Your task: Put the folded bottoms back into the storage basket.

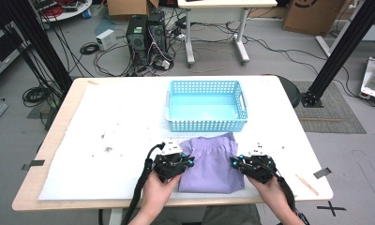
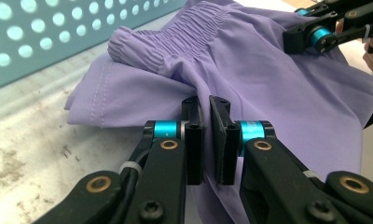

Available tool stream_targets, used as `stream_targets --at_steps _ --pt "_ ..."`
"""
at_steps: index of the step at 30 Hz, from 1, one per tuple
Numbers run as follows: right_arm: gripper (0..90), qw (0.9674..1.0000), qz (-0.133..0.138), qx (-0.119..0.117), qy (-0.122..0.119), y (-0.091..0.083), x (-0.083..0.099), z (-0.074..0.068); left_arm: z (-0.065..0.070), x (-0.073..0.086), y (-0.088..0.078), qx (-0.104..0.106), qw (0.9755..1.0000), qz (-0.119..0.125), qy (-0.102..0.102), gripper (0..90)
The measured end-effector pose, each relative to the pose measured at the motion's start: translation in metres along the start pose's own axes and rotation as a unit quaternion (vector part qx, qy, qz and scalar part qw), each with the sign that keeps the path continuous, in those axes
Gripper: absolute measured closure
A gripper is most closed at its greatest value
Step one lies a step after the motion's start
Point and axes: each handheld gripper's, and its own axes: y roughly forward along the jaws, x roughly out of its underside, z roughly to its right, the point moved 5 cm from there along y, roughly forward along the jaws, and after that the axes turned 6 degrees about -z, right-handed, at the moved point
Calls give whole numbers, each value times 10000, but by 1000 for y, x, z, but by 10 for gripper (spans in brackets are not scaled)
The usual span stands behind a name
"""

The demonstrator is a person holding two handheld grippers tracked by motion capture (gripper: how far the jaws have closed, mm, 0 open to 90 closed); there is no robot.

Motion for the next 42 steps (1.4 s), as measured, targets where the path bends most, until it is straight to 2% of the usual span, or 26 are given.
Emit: stream_targets --at_steps 8,16,21,23,29,32,33,34,36,38,42 --pt "850 9998 196 7 -56 -12 -9 -1 2 -9 -11 4 9999 148 82 846" --pt "849 9984 537 4 -195 -36 -30 -4 6 -31 -33 18 9991 373 220 846" --pt "849 9973 688 11 -263 -44 -41 -4 5 -44 -42 -6 9985 468 292 846" --pt "849 9969 731 59 -274 -48 -50 -3 2 -56 -48 -58 9980 530 329 847" --pt "849 9949 933 167 -357 -55 -77 5 -10 -82 -55 -165 9970 643 393 847" --pt "849 9948 937 254 -315 -55 -92 14 -19 -97 -54 -254 9965 691 403 848" --pt "849 9947 930 294 -319 -54 -97 17 -19 -97 -54 -254 9965 691 403 850" --pt "849 9947 930 294 -319 -54 -97 17 -22 -101 -53 -260 9964 707 387 850" --pt "849 9945 926 407 -269 -49 -112 28 -35 -114 -49 -371 9957 777 333 850" --pt "849 9943 930 455 -268 -47 -116 31 -39 -117 -47 -396 9958 763 311 850" --pt "849 9944 883 548 -210 -35 -134 45 -57 -132 -36 -547 9953 760 236 851"
